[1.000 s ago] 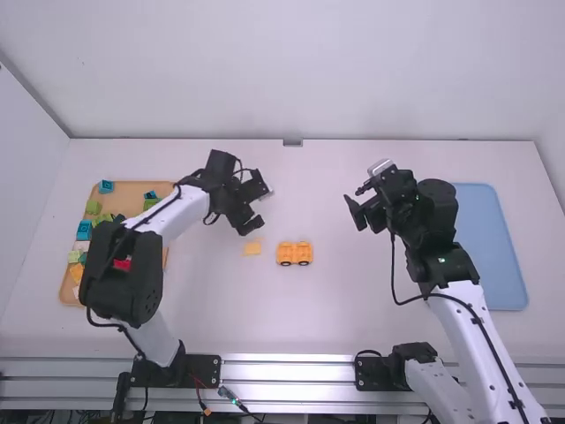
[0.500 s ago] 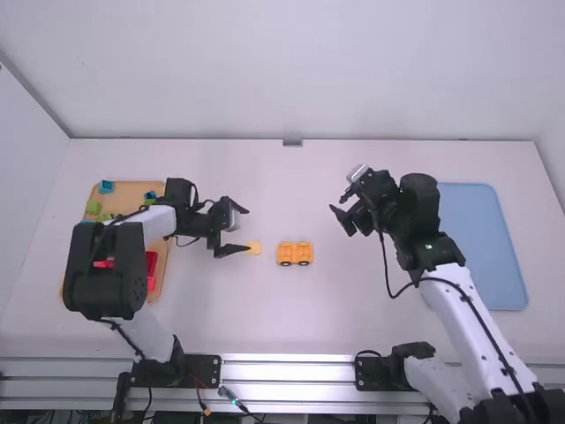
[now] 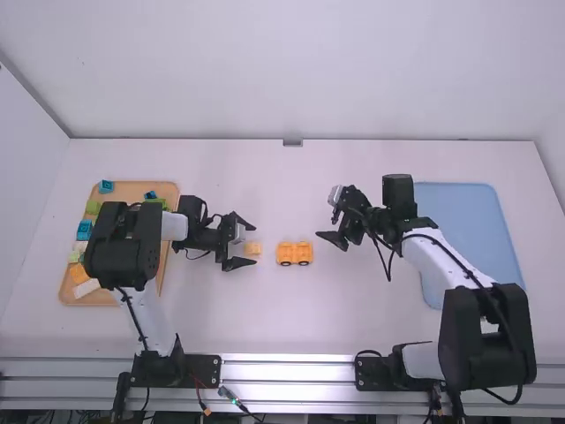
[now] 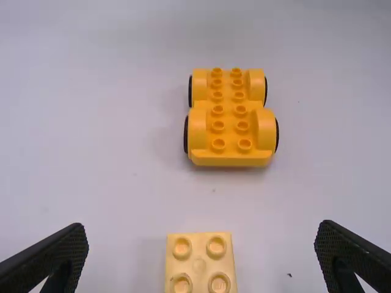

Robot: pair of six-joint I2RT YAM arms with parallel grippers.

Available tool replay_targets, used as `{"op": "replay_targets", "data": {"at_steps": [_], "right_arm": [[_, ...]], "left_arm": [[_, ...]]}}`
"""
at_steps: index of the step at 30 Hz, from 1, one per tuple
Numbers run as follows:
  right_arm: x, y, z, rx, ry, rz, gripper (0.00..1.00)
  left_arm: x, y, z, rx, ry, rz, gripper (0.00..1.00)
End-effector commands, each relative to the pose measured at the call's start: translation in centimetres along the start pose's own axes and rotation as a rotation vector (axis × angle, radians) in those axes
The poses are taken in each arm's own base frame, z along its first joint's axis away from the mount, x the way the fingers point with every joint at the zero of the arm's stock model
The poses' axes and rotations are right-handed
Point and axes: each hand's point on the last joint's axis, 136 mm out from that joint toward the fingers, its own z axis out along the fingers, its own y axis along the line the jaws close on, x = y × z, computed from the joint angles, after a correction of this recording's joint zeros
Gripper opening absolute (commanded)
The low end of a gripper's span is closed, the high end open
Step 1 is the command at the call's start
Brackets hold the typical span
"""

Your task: Assemble lego blocks to make yellow taxi

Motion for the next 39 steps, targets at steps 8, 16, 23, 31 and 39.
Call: {"op": "replay_targets", "data": {"at_steps": [8, 16, 23, 31, 39], "right_arm": [[-1.0, 0.2, 0.6, -0.048, -0.046, -0.060, 0.99], [-1.0, 0.3, 0.6, -0.048, -0.046, -0.059, 0.99], [-0.7, 0.0, 0.6, -0.034, -0.031, -0.061, 0.99], [-0.5, 0.2, 0.6, -0.039, -0.020, -0.051, 0.99], [2.0, 0.9, 1.4, -0.045, 0.025, -0.060, 0.99]], "left_arm": [[1.2, -0.1, 1.1, 0.020, -0.026, -0.022, 0.77], [1.9, 0.1, 1.4, 0.019, -0.026, -0.044, 0.57], [1.9, 0.4, 1.4, 0.012, -0.026, -0.025, 0.41], [1.9, 0.3, 1.4, 0.013, -0.025, -0.029, 0.34], [2.5, 0.2, 1.6, 0.016, 0.019, -0.038, 0.19]]}}
